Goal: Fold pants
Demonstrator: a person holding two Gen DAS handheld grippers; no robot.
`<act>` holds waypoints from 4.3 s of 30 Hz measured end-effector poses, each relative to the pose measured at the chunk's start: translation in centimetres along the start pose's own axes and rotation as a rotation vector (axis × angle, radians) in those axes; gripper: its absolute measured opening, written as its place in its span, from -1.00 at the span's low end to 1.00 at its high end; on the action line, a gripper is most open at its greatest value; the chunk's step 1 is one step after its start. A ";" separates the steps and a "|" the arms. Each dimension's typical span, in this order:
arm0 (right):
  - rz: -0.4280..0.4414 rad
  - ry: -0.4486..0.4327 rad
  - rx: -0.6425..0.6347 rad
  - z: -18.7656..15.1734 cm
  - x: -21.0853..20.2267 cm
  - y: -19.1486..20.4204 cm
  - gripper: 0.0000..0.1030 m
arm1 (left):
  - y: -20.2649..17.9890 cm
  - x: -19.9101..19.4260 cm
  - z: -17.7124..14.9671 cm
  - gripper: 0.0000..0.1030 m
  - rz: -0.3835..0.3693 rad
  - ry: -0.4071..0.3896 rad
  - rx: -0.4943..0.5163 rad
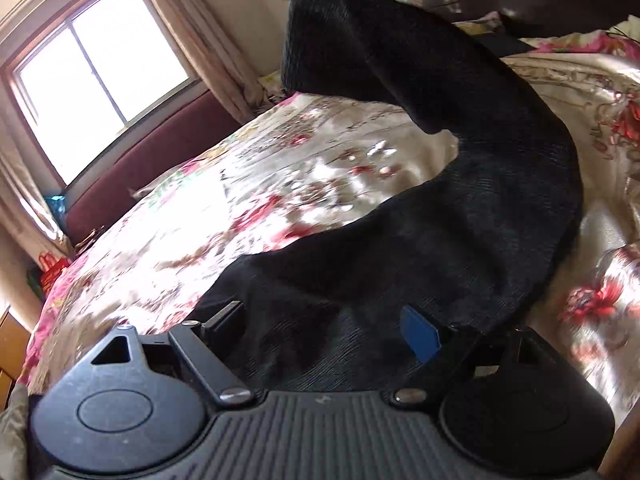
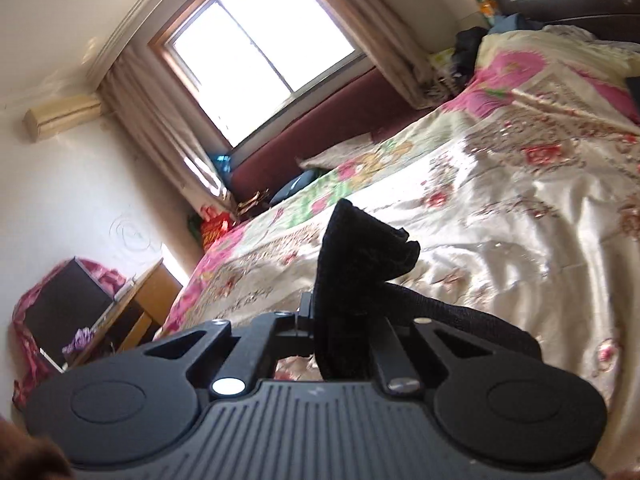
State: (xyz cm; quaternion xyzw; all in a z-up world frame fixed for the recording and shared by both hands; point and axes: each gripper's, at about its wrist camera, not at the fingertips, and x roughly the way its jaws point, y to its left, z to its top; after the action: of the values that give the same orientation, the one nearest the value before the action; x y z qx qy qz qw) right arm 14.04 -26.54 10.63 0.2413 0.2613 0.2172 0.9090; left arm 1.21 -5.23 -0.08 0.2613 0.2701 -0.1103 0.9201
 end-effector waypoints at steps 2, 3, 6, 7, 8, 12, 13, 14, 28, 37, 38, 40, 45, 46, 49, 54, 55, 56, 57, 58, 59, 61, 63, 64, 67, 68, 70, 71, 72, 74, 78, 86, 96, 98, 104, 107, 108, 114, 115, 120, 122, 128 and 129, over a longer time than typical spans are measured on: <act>0.041 0.079 -0.030 -2.1 3.8 3.2 -0.86 | 2.0 -0.9 -1.4 0.89 0.034 0.021 -0.049; 0.066 0.118 -0.025 -3.2 5.7 4.5 -0.86 | 3.2 -1.4 -2.4 0.89 0.064 0.027 -0.079; 0.119 0.221 -0.020 -6.6 10.8 8.3 -0.86 | 5.3 -2.3 -4.4 0.89 0.165 0.035 -0.117; 0.129 0.249 -0.031 -7.6 12.2 9.6 -0.86 | 5.8 -2.5 -4.9 0.89 0.196 0.037 -0.120; 0.134 0.272 -0.051 -8.5 13.3 10.9 -0.86 | 6.2 -2.7 -5.4 0.89 0.220 0.039 -0.128; 0.169 0.338 -0.155 -10.9 16.4 15.9 -0.86 | 8.9 -4.2 -7.6 0.89 0.241 0.057 -0.240; 0.169 0.341 -0.189 -11.1 16.8 17.0 -0.86 | 9.4 -4.3 -7.9 0.89 0.246 0.058 -0.267; 0.168 0.342 -0.214 -11.3 17.2 17.8 -0.86 | 10.4 -4.7 -8.3 0.89 0.256 0.056 -0.317; 0.066 0.563 -0.509 -19.3 24.9 22.9 -0.77 | 15.8 -3.1 -11.9 0.87 0.240 0.177 -0.659; 0.118 0.498 -0.755 -20.9 24.0 26.6 -0.82 | 16.5 -2.9 -12.6 0.87 0.247 0.191 -0.702; 0.123 0.501 -0.774 -21.1 24.1 26.9 -0.82 | 16.6 -2.7 -12.6 0.87 0.252 0.198 -0.702; 0.130 0.502 -0.816 -21.7 24.2 27.2 -0.82 | 16.6 -2.7 -12.6 0.87 0.251 0.205 -0.704; 0.184 0.421 -0.937 -22.5 22.4 28.0 -0.85 | 16.0 -3.3 -12.0 0.87 0.260 0.178 -0.677; 0.188 0.395 -0.937 -22.2 22.1 28.1 -0.85 | 16.0 -3.3 -12.0 0.87 0.257 0.173 -0.680; 0.190 0.346 -0.896 -21.2 21.7 28.3 -0.85 | 16.1 -3.4 -12.1 0.87 0.250 0.174 -0.688; 0.182 0.544 -1.020 -24.4 24.3 28.6 -0.46 | 16.1 -2.8 -12.1 0.86 0.259 0.228 -0.673; 0.196 0.562 -1.039 -24.9 24.4 28.7 -0.33 | 16.1 -2.9 -12.1 0.86 0.271 0.230 -0.668; 0.216 0.552 -1.038 -24.9 24.1 28.8 -0.33 | 16.2 -3.3 -12.1 0.86 0.273 0.220 -0.673; 0.238 0.541 -1.013 -24.4 23.7 28.9 -0.33 | 16.3 -3.8 -12.1 0.87 0.262 0.208 -0.680; 0.260 0.539 -0.978 -23.7 23.4 28.9 -0.39 | 16.3 -4.2 -12.1 0.87 0.255 0.203 -0.685; 0.295 0.531 -0.923 -22.6 22.6 28.8 -0.39 | 16.4 -5.0 -12.3 0.87 0.259 0.199 -0.690; 0.315 0.488 -0.867 -20.6 20.9 28.3 -0.37 | 16.6 -6.5 -12.6 0.87 0.280 0.172 -0.708; 0.326 0.432 -0.801 -18.1 18.4 26.6 -0.33 | 17.2 -8.4 -12.8 0.87 0.300 0.123 -0.739; 0.317 0.410 -0.762 -17.0 17.3 25.4 -0.27 | 17.5 -8.8 -12.6 0.88 0.308 0.105 -0.743; 0.187 0.360 -0.678 -14.6 15.3 20.7 -0.25 | 18.2 -8.4 -10.8 0.97 0.360 0.040 -0.656; 0.126 0.348 -0.661 -14.0 14.8 19.0 -0.25 | 18.3 -7.4 -10.0 0.97 0.390 0.034 -0.601; -0.017 0.348 -0.580 -12.7 13.9 14.8 -0.25 | 18.2 -5.2 -8.9 0.97 0.425 0.018 -0.500; -0.063 0.348 -0.521 -12.1 13.4 12.8 -0.25 | 18.2 -4.0 -8.5 0.97 0.432 0.001 -0.459; -0.089 0.338 -0.476 -11.7 12.8 11.1 -0.25 | 18.1 -2.8 -8.2 0.97 0.426 0.001 -0.433; -0.157 0.322 -0.440 -11.4 11.8 7.9 -0.26 | 17.8 -0.2 -8.0 0.97 0.405 0.047 -0.388; -0.266 0.325 -0.284 -11.5 10.5 2.3 -0.26 | 16.4 4.2 -10.7 0.98 0.331 0.224 -0.355; -0.221 0.323 0.046 -12.0 6.5 -5.4 -0.21 | 15.3 4.0 -8.6 0.98 0.364 0.260 -0.242; 0.046 0.366 0.383 -14.1 6.8 -11.4 -0.16 | 12.6 1.9 -5.7 0.98 0.312 0.212 -0.175; 0.105 0.369 0.469 -14.1 6.8 -12.4 -0.13 | 11.7 1.5 -4.8 0.98 0.289 0.181 -0.160; 0.182 0.387 0.493 -14.4 6.9 -13.4 -0.17 | 9.2 2.9 -4.1 0.98 0.232 0.207 -0.080; 0.247 0.391 0.538 -14.3 8.4 -13.0 -0.12 | 8.5 3.4 -3.8 0.98 0.228 0.212 -0.066; 0.273 0.397 0.540 -14.2 8.9 -12.5 -0.12 | 8.4 3.5 -3.7 0.98 0.229 0.216 -0.064; 0.311 0.358 0.557 -13.4 9.4 -11.4 -0.81 | 7.6 3.2 -3.1 0.97 0.227 0.242 -0.026; 0.304 0.345 0.567 -13.2 8.8 -11.8 -0.82 | 7.2 3.2 -2.9 0.95 0.220 0.243 -0.018; 0.238 0.253 0.585 -11.8 5.0 -14.5 -0.83 | 2.9 2.4 -1.1 0.89 0.134 0.194 0.061; 0.202 0.205 0.571 -11.2 3.0 -15.7 -0.83 | 0.7 2.2 0.0 0.84 0.061 0.167 0.066; -0.056 0.176 0.435 -8.8 -3.9 -18.4 -0.82 | -2.9 1.1 2.8 0.80 -0.196 0.118 0.021; -0.076 0.165 0.435 -8.5 -4.9 -18.7 -0.82 | -3.0 0.9 3.0 0.83 -0.221 0.108 0.024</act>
State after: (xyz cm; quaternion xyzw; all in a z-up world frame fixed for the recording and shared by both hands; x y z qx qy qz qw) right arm 10.36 -41.03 -4.23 0.4031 0.3842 0.1404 0.8186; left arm 2.17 -9.43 0.29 0.2465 0.3450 -0.2000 0.8833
